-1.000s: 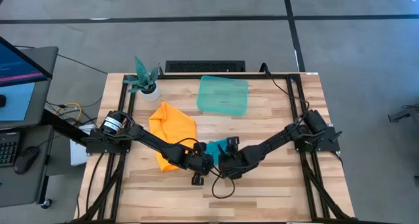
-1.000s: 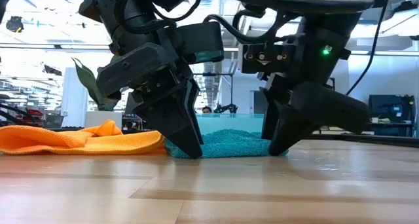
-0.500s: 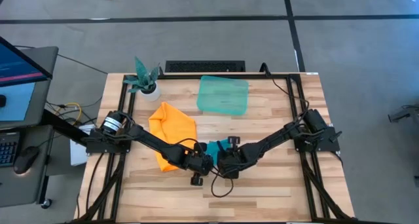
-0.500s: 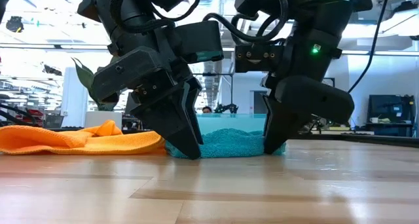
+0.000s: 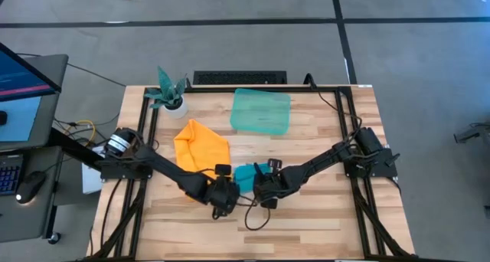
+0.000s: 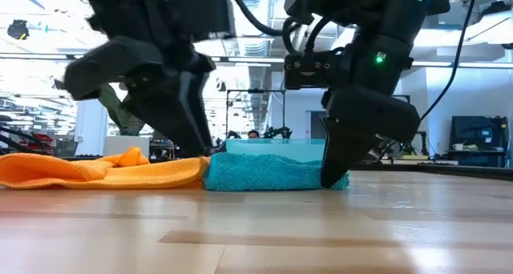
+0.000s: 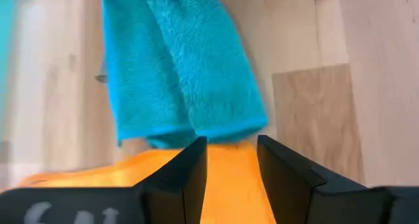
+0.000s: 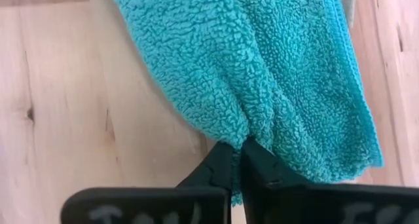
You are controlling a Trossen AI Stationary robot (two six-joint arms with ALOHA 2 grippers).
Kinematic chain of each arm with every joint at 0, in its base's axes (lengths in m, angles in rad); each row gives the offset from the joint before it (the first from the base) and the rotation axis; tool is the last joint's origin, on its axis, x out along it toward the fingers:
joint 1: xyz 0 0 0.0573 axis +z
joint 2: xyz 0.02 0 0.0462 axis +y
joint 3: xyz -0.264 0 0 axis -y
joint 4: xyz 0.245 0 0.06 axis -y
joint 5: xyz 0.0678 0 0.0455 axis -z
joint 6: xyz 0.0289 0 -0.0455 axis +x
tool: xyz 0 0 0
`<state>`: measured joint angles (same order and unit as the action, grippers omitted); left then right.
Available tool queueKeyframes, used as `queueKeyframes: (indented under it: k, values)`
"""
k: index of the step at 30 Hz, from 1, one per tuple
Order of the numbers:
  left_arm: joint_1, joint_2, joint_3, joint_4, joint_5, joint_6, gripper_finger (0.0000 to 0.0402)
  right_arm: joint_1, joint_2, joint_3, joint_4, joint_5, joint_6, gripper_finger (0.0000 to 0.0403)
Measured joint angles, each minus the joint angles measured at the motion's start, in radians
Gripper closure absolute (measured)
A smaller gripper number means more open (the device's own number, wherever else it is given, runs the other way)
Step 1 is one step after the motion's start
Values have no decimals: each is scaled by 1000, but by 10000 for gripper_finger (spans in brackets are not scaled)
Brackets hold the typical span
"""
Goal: Roll microfiber towels into tight, uniform cylinder then place into a basket
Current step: Roll the blue microfiber towel
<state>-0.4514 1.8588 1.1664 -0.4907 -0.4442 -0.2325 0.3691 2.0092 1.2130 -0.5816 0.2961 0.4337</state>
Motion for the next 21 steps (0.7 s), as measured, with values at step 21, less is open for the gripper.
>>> queueKeyframes:
  k: [21]
  values:
    - [-53, -7, 3, 168, -33, 161, 274, -16, 0, 29, -23, -130, 218, 379]
